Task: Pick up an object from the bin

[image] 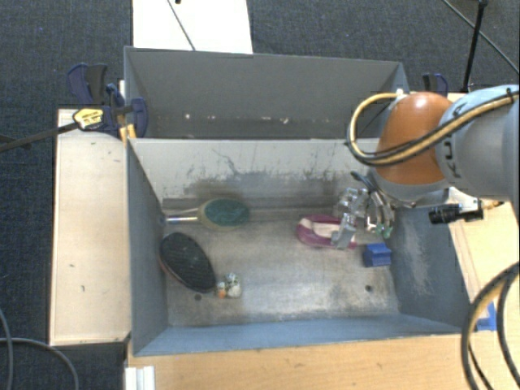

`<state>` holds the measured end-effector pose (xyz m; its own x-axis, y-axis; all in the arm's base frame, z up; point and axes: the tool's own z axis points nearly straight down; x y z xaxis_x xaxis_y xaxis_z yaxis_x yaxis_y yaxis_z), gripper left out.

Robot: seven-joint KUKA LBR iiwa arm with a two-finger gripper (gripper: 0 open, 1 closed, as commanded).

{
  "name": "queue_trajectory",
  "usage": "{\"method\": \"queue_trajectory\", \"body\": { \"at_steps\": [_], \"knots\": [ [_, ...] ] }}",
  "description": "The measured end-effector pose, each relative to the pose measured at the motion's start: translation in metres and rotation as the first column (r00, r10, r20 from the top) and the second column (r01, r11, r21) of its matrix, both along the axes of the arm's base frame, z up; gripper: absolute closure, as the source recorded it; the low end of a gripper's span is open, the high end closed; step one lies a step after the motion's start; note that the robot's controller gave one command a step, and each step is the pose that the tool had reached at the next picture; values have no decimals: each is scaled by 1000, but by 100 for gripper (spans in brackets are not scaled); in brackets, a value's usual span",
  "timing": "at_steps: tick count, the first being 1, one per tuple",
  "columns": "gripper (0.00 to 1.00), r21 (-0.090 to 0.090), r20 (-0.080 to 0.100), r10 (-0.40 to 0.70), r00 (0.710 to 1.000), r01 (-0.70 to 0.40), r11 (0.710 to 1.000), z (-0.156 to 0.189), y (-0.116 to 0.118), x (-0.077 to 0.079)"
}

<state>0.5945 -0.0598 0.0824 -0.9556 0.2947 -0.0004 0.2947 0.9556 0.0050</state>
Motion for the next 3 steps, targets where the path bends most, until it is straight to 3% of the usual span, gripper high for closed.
{"method": "queue_trajectory", "body": {
  "at_steps": [1,2,3],
  "knots": [
    [100,-6,11,25,1000,-24,1000,176,-10,-7],
    [100,-4,-10,-32,999,32,999,97,-27,-67],
    [0,-5,0,-28,1000,28,1000,101,-26,-63]
  ]
}}
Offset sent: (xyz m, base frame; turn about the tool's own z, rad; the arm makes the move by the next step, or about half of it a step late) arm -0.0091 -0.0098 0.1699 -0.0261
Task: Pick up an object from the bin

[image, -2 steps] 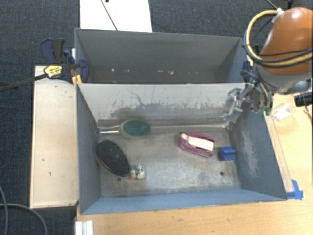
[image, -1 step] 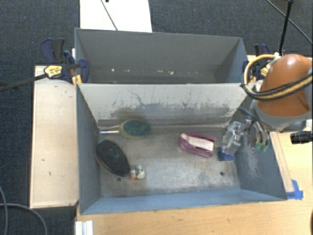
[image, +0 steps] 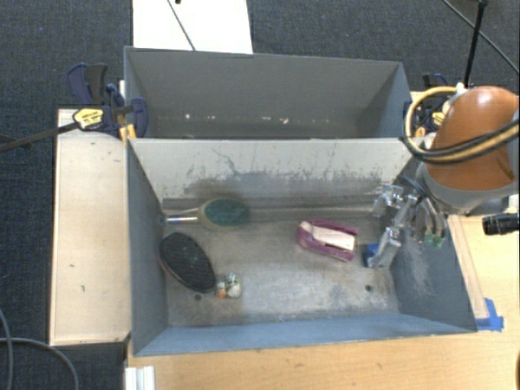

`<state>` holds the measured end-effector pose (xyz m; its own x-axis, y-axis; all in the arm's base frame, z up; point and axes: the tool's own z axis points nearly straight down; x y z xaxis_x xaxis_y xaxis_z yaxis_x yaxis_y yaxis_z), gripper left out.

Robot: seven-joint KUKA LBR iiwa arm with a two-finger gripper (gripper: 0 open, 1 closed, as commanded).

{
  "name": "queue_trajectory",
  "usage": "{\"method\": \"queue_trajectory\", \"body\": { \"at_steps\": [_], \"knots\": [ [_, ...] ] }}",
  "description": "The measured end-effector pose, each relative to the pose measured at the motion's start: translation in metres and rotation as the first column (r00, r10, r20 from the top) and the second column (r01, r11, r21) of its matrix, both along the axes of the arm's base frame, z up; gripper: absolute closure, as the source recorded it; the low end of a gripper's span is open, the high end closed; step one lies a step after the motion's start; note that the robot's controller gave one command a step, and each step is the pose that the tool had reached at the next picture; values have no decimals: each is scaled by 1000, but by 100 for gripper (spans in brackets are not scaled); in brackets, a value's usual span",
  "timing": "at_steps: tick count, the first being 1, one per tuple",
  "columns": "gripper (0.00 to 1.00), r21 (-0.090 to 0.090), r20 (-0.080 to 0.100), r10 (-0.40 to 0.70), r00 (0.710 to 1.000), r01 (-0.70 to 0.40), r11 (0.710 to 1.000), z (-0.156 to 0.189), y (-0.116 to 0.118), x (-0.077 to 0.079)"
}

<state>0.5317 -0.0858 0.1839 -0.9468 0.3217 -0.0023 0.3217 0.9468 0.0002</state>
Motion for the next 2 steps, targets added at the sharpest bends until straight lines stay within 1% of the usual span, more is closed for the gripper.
{"method": "queue_trajectory", "body": {
  "at_steps": [1,2],
  "knots": [
    [0,1,-2,92,996,-92,996,-27,-3,-10],
    [0,1,-6,224,975,-224,975,-114,-53,2]
  ]
}}
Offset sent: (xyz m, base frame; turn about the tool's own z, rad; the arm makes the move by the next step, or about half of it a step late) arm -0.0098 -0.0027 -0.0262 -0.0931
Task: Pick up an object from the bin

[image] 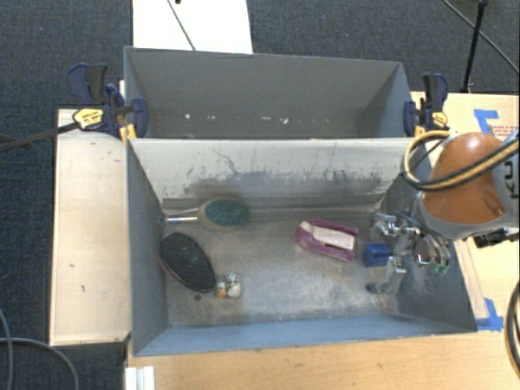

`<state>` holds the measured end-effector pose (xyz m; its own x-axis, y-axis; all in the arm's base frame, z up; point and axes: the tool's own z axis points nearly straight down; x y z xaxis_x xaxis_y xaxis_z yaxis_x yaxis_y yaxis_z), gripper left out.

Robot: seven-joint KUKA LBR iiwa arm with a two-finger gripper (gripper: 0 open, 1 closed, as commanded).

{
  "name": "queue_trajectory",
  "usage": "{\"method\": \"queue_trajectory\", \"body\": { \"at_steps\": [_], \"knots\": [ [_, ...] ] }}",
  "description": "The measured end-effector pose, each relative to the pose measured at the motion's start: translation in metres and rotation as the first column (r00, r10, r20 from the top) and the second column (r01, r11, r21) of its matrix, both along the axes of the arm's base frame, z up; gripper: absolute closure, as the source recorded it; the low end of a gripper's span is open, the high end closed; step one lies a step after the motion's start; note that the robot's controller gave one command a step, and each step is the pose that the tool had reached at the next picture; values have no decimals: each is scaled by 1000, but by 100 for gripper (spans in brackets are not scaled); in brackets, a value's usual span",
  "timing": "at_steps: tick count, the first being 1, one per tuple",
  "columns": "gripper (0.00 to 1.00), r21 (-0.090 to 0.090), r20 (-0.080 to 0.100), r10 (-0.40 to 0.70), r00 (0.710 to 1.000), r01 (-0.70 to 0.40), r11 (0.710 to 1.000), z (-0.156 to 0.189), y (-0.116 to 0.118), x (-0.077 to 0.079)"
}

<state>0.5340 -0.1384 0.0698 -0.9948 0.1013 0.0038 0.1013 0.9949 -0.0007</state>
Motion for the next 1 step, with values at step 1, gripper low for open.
{"method": "queue_trajectory", "body": {
  "at_steps": [1],
  "knots": [
    [100,0,6,1,1000,-1,1000,4,1,2]
  ]
}}
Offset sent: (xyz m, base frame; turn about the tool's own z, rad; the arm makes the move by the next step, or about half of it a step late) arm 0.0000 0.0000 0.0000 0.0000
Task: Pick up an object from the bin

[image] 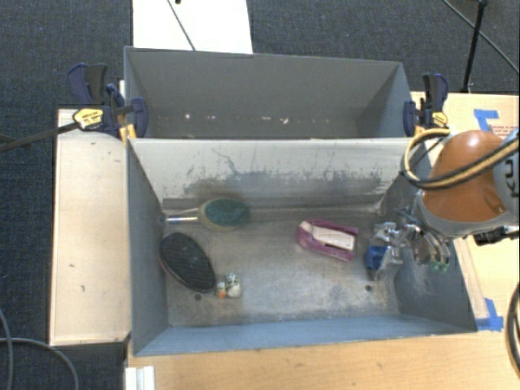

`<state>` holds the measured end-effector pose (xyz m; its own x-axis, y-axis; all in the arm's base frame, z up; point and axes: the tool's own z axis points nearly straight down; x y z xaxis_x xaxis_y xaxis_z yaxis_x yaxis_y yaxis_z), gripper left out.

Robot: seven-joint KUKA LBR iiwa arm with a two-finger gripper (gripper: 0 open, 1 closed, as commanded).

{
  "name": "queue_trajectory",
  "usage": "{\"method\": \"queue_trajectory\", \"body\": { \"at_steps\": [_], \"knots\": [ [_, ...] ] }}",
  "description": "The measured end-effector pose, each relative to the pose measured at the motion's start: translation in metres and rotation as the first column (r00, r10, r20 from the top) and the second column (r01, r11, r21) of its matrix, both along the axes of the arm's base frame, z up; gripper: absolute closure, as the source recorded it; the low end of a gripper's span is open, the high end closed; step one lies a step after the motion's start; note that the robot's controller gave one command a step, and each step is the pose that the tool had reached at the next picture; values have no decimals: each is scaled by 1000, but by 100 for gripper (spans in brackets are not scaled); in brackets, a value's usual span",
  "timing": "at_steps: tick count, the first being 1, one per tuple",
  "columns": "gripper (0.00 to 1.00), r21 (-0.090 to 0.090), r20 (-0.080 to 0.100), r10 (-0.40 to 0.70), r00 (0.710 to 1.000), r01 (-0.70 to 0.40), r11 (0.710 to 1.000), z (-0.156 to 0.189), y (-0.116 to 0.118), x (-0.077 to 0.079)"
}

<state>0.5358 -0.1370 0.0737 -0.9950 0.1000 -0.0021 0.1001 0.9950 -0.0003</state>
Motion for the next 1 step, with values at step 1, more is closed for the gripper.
{"method": "queue_trajectory", "body": {
  "at_steps": [1],
  "knots": [
    [100,-2,9,19,1000,-19,1000,173,14,-12]
  ]
}}
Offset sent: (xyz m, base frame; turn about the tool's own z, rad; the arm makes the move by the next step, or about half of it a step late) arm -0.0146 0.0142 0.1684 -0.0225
